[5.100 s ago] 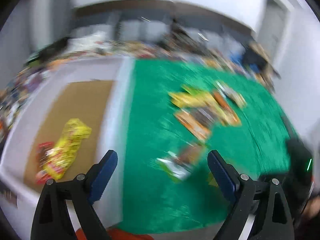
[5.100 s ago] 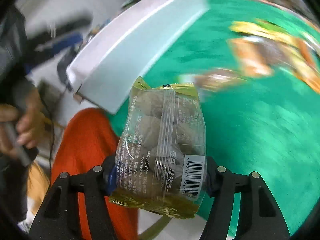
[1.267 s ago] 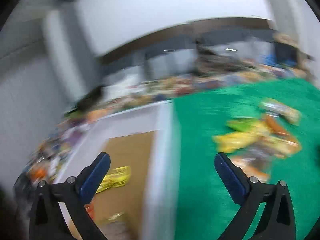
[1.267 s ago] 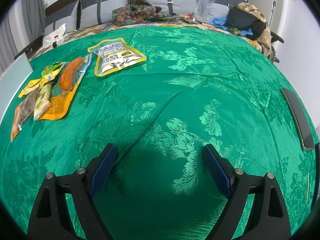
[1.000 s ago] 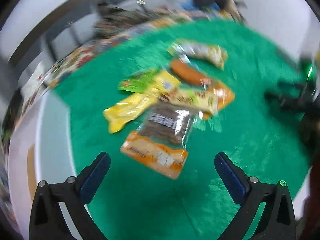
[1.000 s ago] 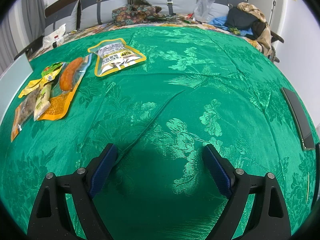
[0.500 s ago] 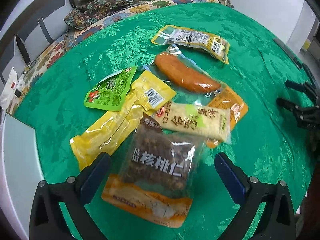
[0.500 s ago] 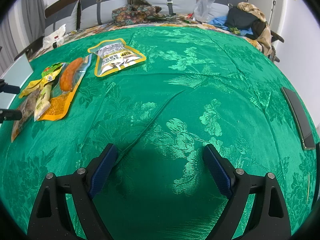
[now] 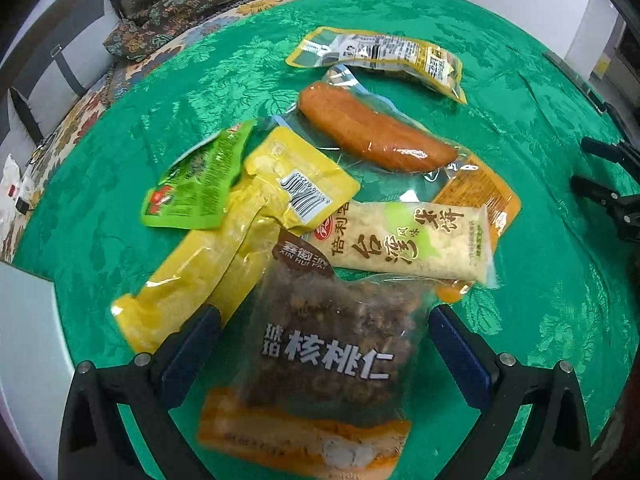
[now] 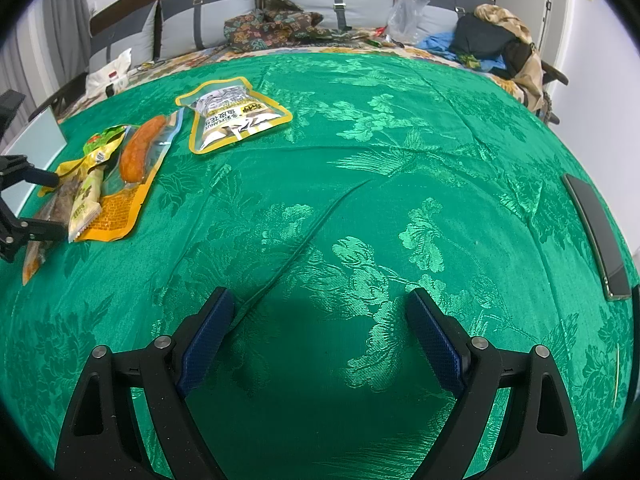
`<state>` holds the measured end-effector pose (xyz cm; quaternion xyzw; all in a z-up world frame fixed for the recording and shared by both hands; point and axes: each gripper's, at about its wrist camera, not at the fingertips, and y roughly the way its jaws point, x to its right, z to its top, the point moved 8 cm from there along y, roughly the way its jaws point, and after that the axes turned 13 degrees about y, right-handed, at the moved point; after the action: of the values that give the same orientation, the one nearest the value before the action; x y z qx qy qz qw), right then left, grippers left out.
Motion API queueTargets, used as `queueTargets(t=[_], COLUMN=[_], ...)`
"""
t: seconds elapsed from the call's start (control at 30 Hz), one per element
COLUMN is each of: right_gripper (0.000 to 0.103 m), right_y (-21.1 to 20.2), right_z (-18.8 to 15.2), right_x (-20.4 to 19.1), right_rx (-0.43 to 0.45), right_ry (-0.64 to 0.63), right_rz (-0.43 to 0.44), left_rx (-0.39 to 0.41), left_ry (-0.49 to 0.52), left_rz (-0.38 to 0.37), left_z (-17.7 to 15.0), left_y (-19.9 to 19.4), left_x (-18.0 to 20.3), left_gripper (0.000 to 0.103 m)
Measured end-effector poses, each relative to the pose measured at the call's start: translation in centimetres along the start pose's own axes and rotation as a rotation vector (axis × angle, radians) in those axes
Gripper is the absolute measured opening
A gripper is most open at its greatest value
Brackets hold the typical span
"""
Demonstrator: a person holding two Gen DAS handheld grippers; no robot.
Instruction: Organize snacks
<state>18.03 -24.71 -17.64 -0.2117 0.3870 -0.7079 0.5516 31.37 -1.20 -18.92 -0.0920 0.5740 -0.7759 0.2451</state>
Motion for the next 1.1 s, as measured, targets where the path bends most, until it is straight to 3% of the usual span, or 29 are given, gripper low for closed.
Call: queueTargets(t=[0.23, 0.3, 0.37, 0.5, 0.6, 0.73, 0.83, 0.9, 1.1], right_gripper=[0.091, 0.091, 0.091, 0.091, 0.091, 0.091, 0.091, 0.091, 0.091], right_y=[0.0, 0.0, 0.0, 0.0, 0.0, 0.0, 0.0, 0.0, 0.0], right_z=[0.0, 0.0, 0.0, 0.0, 0.0, 0.0, 0.0, 0.0, 0.0], right_x=[0.0, 0.0, 0.0, 0.0, 0.0, 0.0, 0.0, 0.0, 0.0], right_rx=[0.0, 0.0, 0.0, 0.0, 0.0, 0.0, 0.0, 0.001, 0.001], right_ry=[0.0, 0.0, 0.0, 0.001, 0.001, 0.002, 0.002, 0.002, 0.002], right_rz=[0.0, 0.0, 0.0, 0.001, 0.001, 0.001, 0.001, 0.001, 0.001], left_rx=[0.024, 0.023, 0.04, 0.035, 0.033, 0.094, 0.117, 0.176, 0.201], left_ry=[-0.078, -0.126, -0.216, -0.437, -0.578, -0.649, -0.588, -0.566, -0.573], left_rz=[-0.001, -0.001, 0.002, 0.066, 0.114, 0.148, 0.226, 0.248, 0.261], left_z=[-0.6, -0.9, -1.7, -5.2, -8.2, -10.3, -10.5, -10.4, -10.7], left_y=[0.2, -0.1, -1.0, -2.5, -3.8, -4.1, -3.6, -3.7, -3.7], left_x=[0.1, 0.3, 0.5, 1.9, 3.4, 3.8, 2.9, 2.5, 2.1], left_gripper=[0.102, 0.092, 0.075, 0.072, 0.075, 0.102, 0.103, 0.103, 0.103])
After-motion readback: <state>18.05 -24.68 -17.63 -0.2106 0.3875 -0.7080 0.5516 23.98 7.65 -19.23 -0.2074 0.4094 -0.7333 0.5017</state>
